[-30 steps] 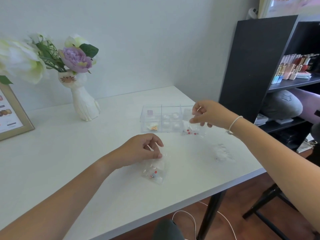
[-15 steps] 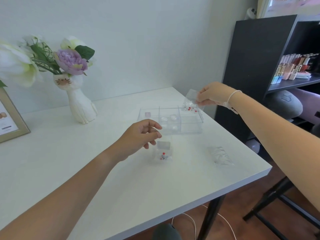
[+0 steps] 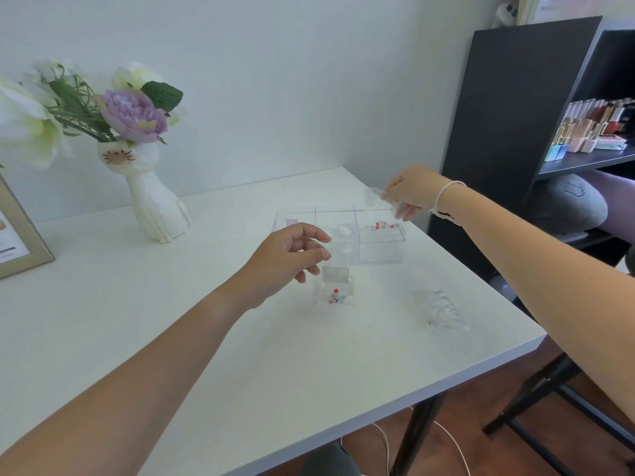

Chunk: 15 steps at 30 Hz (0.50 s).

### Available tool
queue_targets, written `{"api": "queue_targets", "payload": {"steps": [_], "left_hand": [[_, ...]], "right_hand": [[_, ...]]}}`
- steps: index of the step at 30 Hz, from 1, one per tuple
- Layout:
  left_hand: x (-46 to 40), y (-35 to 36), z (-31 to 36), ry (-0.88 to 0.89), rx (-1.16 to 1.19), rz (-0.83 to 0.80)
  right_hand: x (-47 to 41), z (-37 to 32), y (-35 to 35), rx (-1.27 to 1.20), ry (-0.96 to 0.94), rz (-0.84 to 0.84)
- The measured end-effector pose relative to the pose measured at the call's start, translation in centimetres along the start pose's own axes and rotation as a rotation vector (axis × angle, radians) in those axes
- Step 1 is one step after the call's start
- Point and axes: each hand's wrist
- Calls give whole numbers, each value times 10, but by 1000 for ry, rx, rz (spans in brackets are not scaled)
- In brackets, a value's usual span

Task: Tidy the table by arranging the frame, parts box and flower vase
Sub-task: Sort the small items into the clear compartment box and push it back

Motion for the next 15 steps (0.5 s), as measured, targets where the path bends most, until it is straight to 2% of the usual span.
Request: {"api": "queue_targets", "payload": {"steps": [5,11,15], "left_hand": [[-6,2,3,10,1,8],[-11,2,4,1,4,12],[-13,4,4,1,4,8]], "right_hand": [[-8,-4,13,66,33,1],[-10,-7,23,216,-35,4],[-15,1,23,214,-53,11]]}}
Point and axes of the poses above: each hand's wrist, its own x-axis away from the middle knuckle, its own y-axis out of the palm, z = x × y, and after that the axes turned 8 degrees about -y, right-handed
